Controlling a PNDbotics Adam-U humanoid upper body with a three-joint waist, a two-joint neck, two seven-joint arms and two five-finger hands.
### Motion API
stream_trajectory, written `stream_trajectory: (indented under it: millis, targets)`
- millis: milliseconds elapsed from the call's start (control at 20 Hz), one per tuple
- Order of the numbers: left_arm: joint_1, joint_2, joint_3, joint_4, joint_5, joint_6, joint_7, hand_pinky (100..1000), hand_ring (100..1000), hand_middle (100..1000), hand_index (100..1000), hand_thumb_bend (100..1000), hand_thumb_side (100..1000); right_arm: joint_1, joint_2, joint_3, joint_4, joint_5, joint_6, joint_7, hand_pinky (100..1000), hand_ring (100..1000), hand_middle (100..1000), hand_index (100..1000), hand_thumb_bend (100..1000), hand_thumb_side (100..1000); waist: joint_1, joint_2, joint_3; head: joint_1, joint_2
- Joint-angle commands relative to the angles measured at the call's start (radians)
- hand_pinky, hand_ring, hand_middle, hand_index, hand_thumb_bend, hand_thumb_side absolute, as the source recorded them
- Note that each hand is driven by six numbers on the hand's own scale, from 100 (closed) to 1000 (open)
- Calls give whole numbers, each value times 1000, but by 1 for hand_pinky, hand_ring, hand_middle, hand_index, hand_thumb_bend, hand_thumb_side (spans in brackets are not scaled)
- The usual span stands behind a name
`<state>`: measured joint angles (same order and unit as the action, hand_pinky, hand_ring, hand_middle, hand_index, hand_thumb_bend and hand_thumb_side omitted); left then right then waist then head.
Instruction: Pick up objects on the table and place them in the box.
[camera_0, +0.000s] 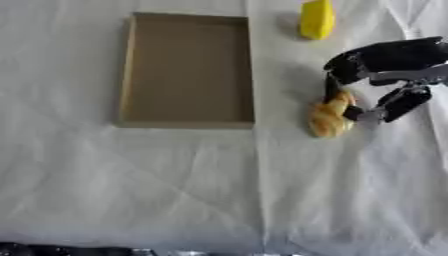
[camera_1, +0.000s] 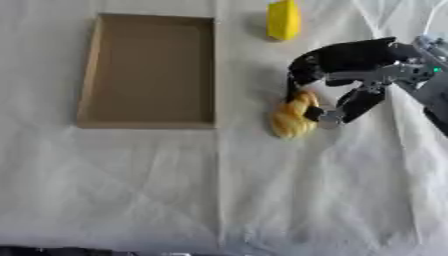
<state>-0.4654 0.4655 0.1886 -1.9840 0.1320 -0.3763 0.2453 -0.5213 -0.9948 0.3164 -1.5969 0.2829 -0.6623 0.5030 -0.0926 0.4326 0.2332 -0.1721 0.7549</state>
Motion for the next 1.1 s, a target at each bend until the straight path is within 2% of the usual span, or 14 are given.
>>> stream_trajectory:
  millis: [50, 350, 600, 750, 900, 1100]
  targets:
    - [-9, 18, 9, -16, -1, 0, -2, 878, 976, 808, 862, 100, 652, 0, -36, -31, -40, -94, -60, 80, 910, 663, 471, 658, 100, 100, 6, -22, -4, 1, -2]
    - [-9, 19, 11, -16, 1, 2, -2, 878, 975, 809, 863, 100, 652, 5, -55, -73, -116, -207, 17, 52, 904, 641, 451, 632, 100, 100, 6, -24, -7, 3, -12]
    - [-12, 25, 11, -16, 1, -2, 1, 877, 972, 808, 862, 100, 648, -5, -70, -123, -199, -278, 37, 24, 893, 634, 450, 628, 100, 100, 5, -26, -9, 5, -21]
    - [-15, 28, 10, -16, 2, -5, 3, 877, 969, 808, 862, 100, 637, -36, -69, -147, -248, -323, 54, 8, 886, 618, 448, 622, 100, 100, 5, -27, -10, 0, -30]
    - [-31, 30, -1, -16, 6, -22, 3, 875, 961, 806, 862, 100, 615, -135, -35, -135, -247, -337, 90, 12, 883, 606, 451, 620, 100, 100, 7, -28, -5, -19, -45]
    - [-78, 37, -33, -16, 23, -81, -4, 871, 942, 800, 861, 100, 556, -299, 67, -78, -160, -296, 118, 45, 871, 600, 451, 614, 100, 100, 8, -27, 22, -69, -62]
